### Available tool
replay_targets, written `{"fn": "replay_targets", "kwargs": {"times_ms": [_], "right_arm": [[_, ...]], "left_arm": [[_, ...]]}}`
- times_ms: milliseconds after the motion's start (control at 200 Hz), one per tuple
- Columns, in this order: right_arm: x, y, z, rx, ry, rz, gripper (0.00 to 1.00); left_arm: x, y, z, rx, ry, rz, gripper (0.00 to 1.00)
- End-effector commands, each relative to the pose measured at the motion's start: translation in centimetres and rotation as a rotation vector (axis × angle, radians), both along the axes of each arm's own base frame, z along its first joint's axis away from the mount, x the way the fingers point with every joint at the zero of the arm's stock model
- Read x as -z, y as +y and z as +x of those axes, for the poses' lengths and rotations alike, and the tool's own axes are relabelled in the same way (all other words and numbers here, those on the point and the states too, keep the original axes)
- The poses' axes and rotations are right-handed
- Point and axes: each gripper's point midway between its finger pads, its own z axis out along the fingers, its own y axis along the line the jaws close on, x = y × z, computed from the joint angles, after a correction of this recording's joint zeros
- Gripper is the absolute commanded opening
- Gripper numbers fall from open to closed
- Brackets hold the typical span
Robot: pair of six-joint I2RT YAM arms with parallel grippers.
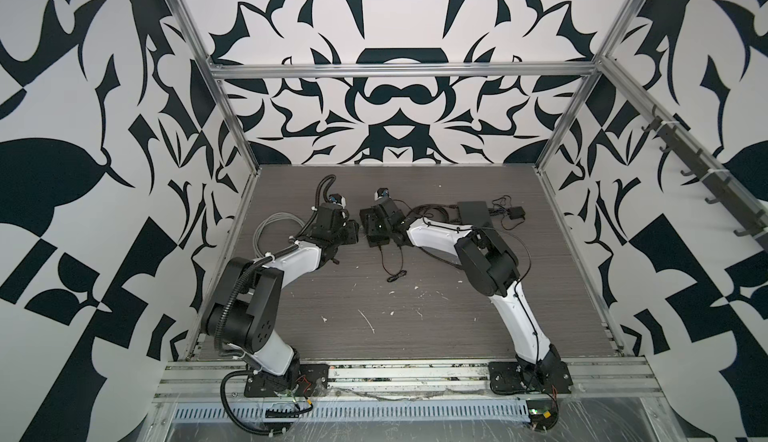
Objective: Insert the plug into the switch port
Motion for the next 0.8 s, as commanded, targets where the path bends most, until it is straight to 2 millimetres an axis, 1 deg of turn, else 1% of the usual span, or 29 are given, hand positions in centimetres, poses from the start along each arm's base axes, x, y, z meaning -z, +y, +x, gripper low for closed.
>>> {"fn": "replay_targets", "kwargs": {"times_ms": [0, 75, 120, 235, 305, 435, 490, 505, 540, 600, 690, 795], "right_arm": [[2.8, -2.9, -0.8, 0.051, 0.052, -0.094, 0.58], [2.7, -4.1, -0.4, 0.074, 0.051, -0.083, 0.58], [2.7, -4.4, -0.3, 0.076, 0.053, -0.076, 0.58], [2.6, -3.9, -0.3, 0.039, 0.057, -0.09, 0.62], [2.0, -3.5, -0.2, 0.017, 0.055, -0.085, 0.65], [-0.1, -3.3, -0.5, -0.029, 0.028, -0.092, 0.71], [-1.0, -3.4, -0.8, -0.054, 0.018, -0.105, 0.72], [-1.6, -3.5, -0.9, -0.061, 0.01, -0.107, 0.72], [-2.3, -3.4, -1.2, -0.086, 0.0, -0.109, 0.73], [-3.1, -3.7, -1.7, -0.13, -0.006, -0.137, 0.75], [-3.2, -4.5, -2.6, -0.205, 0.022, -0.184, 0.81], [-2.4, -5.5, -3.4, -0.269, 0.067, -0.227, 0.84]], "left_arm": [[-0.7, -0.5, 0.6, 0.004, -0.003, -0.021, 0.47], [-0.6, -0.7, 0.6, 0.008, -0.002, -0.028, 0.47], [-0.7, -0.8, 0.7, 0.011, -0.002, -0.034, 0.47], [-0.4, -0.9, 0.7, 0.012, 0.007, -0.039, 0.47], [-0.2, -0.9, 0.8, 0.011, 0.013, -0.039, 0.47], [0.0, -0.9, 0.6, 0.011, 0.017, -0.033, 0.47], [0.1, -0.9, 0.6, 0.011, 0.018, -0.035, 0.47], [0.1, -0.9, 0.6, 0.012, 0.021, -0.036, 0.47], [0.1, -0.9, 0.6, 0.012, 0.021, -0.038, 0.47], [0.0, -1.1, 0.6, 0.017, 0.02, -0.044, 0.47], [0.0, -1.0, 0.4, 0.017, 0.021, -0.045, 0.47], [0.0, -1.0, 0.4, 0.014, 0.021, -0.05, 0.47]]}}
